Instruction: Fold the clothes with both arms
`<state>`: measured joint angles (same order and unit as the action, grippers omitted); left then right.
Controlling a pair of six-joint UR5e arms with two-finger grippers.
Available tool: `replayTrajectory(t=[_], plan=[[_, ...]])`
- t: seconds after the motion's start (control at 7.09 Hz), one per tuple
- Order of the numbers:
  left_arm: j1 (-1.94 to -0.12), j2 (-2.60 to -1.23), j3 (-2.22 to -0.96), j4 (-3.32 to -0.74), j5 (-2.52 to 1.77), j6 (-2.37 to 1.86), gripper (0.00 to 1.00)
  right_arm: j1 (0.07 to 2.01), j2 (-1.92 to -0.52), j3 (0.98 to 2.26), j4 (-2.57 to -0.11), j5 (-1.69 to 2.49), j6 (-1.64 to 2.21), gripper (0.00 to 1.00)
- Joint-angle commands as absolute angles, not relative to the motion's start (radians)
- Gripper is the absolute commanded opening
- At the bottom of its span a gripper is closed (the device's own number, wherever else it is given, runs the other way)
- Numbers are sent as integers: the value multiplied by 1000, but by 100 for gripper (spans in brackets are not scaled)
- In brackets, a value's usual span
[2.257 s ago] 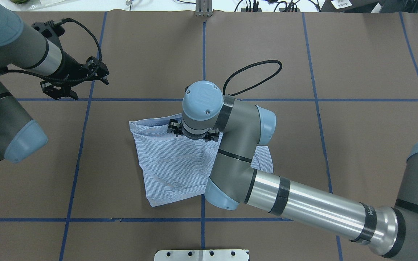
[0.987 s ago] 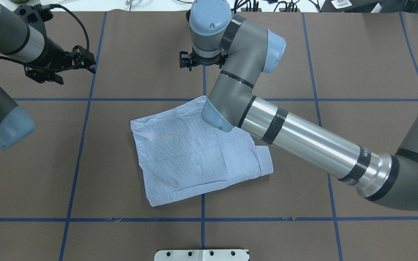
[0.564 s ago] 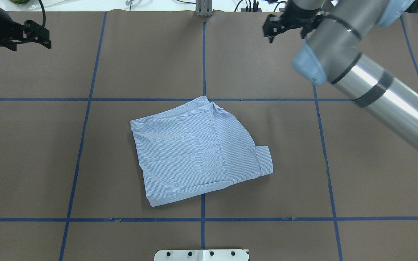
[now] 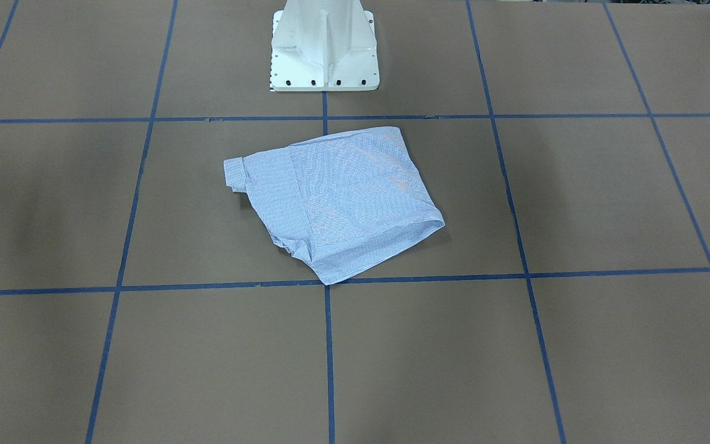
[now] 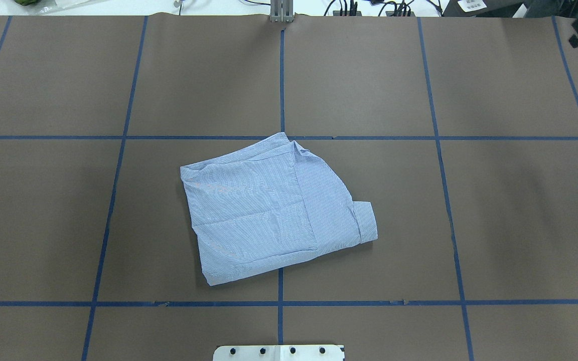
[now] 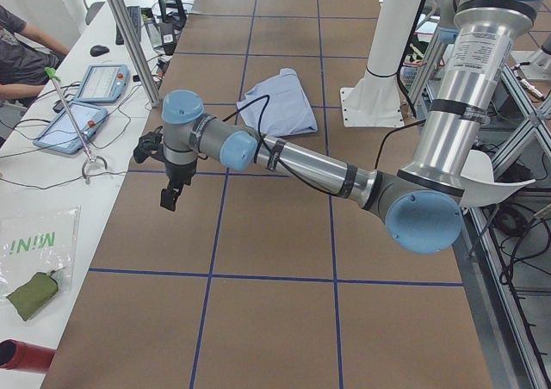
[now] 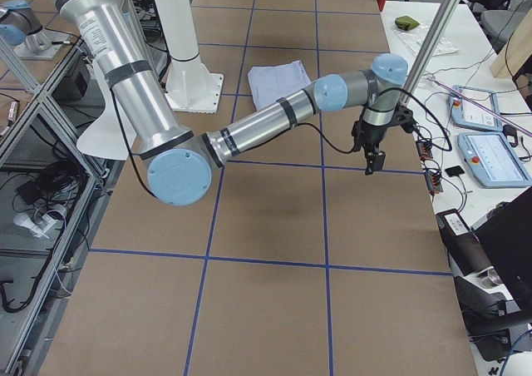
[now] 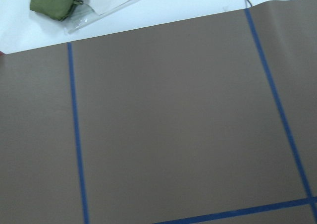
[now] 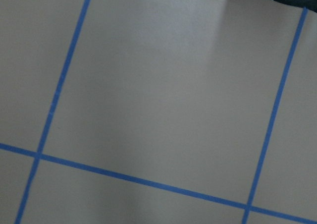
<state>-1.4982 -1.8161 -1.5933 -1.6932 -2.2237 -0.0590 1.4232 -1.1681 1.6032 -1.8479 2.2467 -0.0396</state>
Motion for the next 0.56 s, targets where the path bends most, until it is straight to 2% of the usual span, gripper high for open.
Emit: replayTrajectory(t=[0.0, 0.14, 0.42], plan=[[-1566, -1737, -1542, -1701, -2244, 72, 99, 1480, -1323, 1605, -1806, 2247, -114, 100], [-1566, -1730, -1539, -1716, -2249, 74, 99, 1499, -1363, 1615, -1757, 2256, -117, 100], [-1565, -1656, -1516, -1801, -2240, 80, 99, 1542, -1535, 1620, -1616, 2253, -124, 100]])
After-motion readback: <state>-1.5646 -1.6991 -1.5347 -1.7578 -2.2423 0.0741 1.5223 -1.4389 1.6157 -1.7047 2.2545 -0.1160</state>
